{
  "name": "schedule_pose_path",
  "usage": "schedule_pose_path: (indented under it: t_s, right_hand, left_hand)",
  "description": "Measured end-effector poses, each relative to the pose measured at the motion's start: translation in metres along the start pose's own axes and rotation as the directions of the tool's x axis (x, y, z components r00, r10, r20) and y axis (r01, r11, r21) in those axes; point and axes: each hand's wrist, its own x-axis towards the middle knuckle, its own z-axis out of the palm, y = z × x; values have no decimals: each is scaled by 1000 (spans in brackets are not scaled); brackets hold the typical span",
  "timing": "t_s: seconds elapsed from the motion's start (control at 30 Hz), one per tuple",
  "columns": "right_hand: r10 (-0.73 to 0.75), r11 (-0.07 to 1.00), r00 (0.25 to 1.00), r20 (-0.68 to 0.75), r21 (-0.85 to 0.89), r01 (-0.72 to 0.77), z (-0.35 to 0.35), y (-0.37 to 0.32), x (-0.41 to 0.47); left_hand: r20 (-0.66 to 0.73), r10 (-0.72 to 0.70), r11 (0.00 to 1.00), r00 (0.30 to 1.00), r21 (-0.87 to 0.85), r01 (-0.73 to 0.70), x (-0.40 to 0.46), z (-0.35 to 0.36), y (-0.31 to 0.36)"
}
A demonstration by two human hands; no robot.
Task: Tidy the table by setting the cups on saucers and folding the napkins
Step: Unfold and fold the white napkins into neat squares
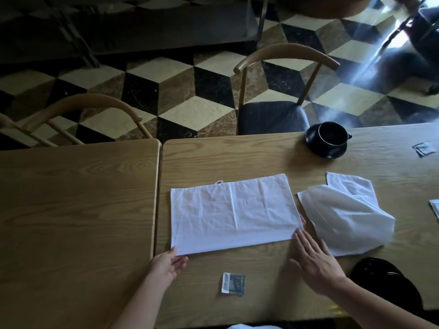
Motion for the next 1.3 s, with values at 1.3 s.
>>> schedule_pose_path:
  t_s: [1.3]
  right_hand:
    - [63,114,925,-375,923,366,-243,-154,-114]
  left_hand:
    - [630,258,934,733,-358,-21,-240,108,37]
